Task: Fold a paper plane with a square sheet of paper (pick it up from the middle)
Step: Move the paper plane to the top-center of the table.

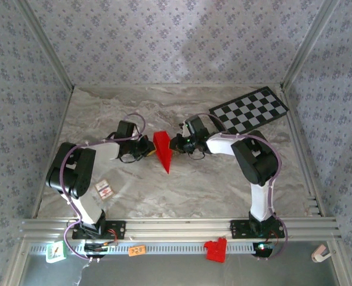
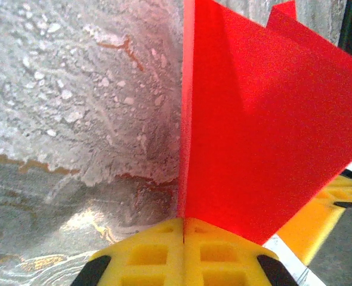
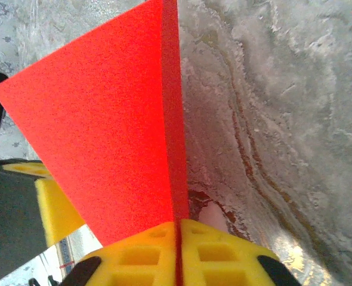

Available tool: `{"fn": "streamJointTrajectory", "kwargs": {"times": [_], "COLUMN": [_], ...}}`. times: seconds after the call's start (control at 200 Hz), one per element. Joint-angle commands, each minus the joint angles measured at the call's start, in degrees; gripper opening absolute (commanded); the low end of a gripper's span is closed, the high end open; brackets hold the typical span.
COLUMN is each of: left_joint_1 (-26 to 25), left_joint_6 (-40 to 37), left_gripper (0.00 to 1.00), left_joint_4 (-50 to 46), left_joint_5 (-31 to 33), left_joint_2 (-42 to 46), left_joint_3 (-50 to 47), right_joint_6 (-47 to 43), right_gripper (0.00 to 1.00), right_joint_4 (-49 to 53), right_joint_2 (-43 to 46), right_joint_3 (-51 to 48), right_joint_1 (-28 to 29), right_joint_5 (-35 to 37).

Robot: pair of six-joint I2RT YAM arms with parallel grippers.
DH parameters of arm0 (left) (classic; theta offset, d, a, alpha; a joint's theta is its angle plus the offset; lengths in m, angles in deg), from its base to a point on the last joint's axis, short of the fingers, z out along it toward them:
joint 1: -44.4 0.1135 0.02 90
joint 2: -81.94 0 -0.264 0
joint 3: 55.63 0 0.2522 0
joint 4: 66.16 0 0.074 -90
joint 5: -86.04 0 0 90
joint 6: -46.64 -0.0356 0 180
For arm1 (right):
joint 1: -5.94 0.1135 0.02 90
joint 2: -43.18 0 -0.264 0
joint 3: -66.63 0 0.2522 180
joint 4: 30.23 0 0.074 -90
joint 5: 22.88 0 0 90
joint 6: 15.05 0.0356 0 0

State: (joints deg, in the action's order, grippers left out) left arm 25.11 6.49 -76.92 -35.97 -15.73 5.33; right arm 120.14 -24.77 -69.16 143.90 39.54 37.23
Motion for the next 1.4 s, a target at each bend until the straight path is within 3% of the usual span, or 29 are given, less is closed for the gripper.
{"fn": "streamJointTrajectory", "kwargs": {"times": [0.0, 0.365, 0.68, 1.004, 1.189, 1.394], "left_joint_1": [0.0, 0.8, 1.1, 0.0, -3.8, -7.9], "left_joint_6": [-1.9, -2.2, -2.3, -4.2, -3.0, -3.1], "left_gripper": [0.01, 0.00, 0.03, 0.34, 0.37, 0.39], "left_joint_4": [-1.6, -4.6, -5.0, -13.6, -14.6, -12.9], "left_joint_5": [-0.8, 2.6, 2.6, 7.6, 8.1, 7.4], "left_joint_2": [-0.3, 4.0, 3.3, 10.2, 13.4, 10.4], "left_joint_3": [1.5, -1.5, -2.1, 1.1, 1.4, 2.5], "right_joint_6": [-2.2, -0.6, 1.2, 2.0, 2.2, 2.3], "right_gripper": [0.07, 0.05, 0.06, 0.07, 0.07, 0.07], "right_joint_4": [2.7, 1.9, -0.5, -0.6, -0.5, -0.6], "right_joint_2": [-0.6, 1.7, 1.1, 0.9, 1.0, 0.5], "right_joint_3": [0.9, -2.0, -3.1, -2.9, -2.8, -2.6], "right_joint_1": [-0.5, -1.1, -1.0, -0.6, -0.5, -0.2], "right_joint_5": [-0.7, 3.3, 2.3, 1.8, 1.9, 1.8]}}
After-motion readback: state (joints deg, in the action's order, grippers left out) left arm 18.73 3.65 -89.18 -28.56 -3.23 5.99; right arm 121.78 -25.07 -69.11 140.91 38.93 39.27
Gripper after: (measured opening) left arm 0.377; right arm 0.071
